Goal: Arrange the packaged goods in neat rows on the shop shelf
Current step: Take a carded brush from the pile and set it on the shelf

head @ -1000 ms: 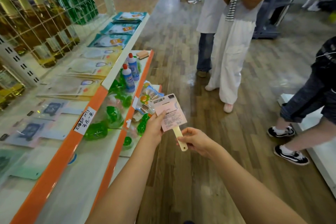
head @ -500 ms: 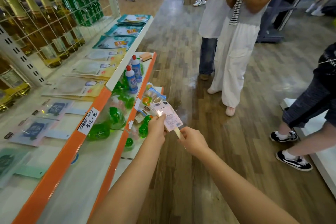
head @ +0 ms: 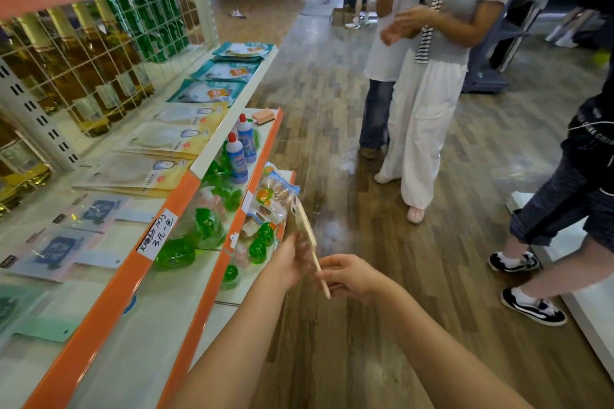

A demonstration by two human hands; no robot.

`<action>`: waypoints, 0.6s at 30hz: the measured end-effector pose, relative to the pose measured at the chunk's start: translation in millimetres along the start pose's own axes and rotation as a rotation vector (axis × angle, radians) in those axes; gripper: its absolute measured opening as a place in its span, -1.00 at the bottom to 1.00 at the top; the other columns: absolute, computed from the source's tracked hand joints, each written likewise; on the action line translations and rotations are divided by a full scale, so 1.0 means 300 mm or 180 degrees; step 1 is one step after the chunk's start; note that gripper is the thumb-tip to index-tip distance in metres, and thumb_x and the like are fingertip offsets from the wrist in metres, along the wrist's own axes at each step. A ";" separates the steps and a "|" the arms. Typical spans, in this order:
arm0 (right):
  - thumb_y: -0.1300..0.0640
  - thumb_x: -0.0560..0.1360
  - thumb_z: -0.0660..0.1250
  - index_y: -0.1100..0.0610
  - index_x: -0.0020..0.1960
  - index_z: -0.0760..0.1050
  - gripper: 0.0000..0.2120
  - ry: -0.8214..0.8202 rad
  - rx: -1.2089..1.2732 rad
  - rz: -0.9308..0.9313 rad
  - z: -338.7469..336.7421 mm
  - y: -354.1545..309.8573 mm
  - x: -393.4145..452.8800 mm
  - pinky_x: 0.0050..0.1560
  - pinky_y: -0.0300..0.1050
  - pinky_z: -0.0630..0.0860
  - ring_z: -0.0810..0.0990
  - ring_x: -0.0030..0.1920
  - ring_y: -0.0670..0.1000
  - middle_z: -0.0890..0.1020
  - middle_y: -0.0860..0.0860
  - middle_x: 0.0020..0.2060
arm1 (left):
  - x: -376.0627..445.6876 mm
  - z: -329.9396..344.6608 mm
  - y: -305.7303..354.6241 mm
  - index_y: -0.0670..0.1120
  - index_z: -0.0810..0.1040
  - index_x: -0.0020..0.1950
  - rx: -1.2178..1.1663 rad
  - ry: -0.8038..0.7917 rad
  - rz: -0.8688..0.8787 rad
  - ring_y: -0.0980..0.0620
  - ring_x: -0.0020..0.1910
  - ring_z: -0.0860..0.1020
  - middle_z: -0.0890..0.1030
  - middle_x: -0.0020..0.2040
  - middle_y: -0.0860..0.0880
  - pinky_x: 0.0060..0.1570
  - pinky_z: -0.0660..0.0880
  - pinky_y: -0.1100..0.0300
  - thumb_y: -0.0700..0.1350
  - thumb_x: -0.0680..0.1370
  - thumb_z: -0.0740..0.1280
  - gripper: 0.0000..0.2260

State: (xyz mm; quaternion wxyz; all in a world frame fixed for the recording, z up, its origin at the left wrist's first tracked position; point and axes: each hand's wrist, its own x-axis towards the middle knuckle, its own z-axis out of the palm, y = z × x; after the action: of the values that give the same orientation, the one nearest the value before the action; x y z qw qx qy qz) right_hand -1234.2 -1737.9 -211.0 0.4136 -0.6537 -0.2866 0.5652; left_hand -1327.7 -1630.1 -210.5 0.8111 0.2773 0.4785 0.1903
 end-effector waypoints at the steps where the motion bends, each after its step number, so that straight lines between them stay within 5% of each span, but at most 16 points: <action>1: 0.28 0.54 0.30 0.22 0.12 0.52 -0.83 -0.0072 0.0092 0.0017 -0.003 0.007 -0.004 -0.27 -0.21 0.53 0.64 -0.29 -0.08 0.66 0.05 -0.24 | 0.003 -0.001 -0.006 -0.10 0.47 -0.24 -0.0058 -0.0038 -0.0046 -0.01 -0.34 0.46 0.53 -0.32 -0.09 -0.28 0.40 0.13 -0.03 0.64 0.16 -0.70; 5: 0.27 0.56 0.26 0.16 0.10 0.54 -0.85 -0.0337 0.0476 0.0085 -0.025 0.021 -0.011 -0.19 -0.20 0.57 0.66 -0.18 -0.06 0.65 0.07 -0.13 | 0.012 -0.015 -0.019 -0.11 0.52 -0.11 -0.0035 -0.0154 -0.0112 0.01 -0.31 0.44 0.62 -0.39 -0.07 -0.29 0.33 0.15 -0.03 0.64 0.16 -0.76; 8: 0.27 0.58 0.22 0.17 0.10 0.55 -0.83 -0.0454 0.0771 0.0124 -0.042 0.025 -0.016 0.00 -0.13 0.59 0.64 -0.05 0.00 0.65 0.07 -0.06 | 0.024 -0.024 -0.016 -0.12 0.53 -0.03 0.0044 -0.0218 -0.0089 0.01 -0.31 0.54 0.65 -0.38 -0.04 -0.35 0.50 0.15 -0.08 0.64 0.15 -0.80; 14: 0.28 0.56 0.25 0.24 0.23 0.50 -0.74 -0.0323 0.1006 0.0312 -0.074 0.007 0.000 -0.15 -0.16 0.62 0.66 -0.13 0.00 0.66 0.09 -0.08 | 0.036 -0.021 0.030 -0.11 0.48 -0.03 0.0102 -0.0174 0.0042 0.02 -0.24 0.57 0.64 -0.25 -0.06 -0.41 0.55 0.23 -0.19 0.64 0.16 -0.87; 18: 0.26 0.53 0.30 0.21 0.15 0.52 -0.80 -0.0050 0.1041 0.0373 -0.103 -0.001 0.029 -0.03 -0.07 0.63 0.62 -0.03 0.09 0.63 0.17 0.04 | 0.045 -0.037 0.070 -0.12 0.46 -0.09 0.0324 -0.0096 0.0105 0.05 -0.30 0.55 0.64 -0.34 -0.03 -0.50 0.51 0.28 -0.20 0.64 0.17 -0.86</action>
State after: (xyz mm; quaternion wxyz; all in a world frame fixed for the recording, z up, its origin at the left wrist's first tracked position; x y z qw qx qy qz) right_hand -1202.3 -1737.2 -214.5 0.4785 -0.5888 -0.1554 0.6326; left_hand -1332.1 -1603.2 -210.6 0.7998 0.3289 0.4707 0.1749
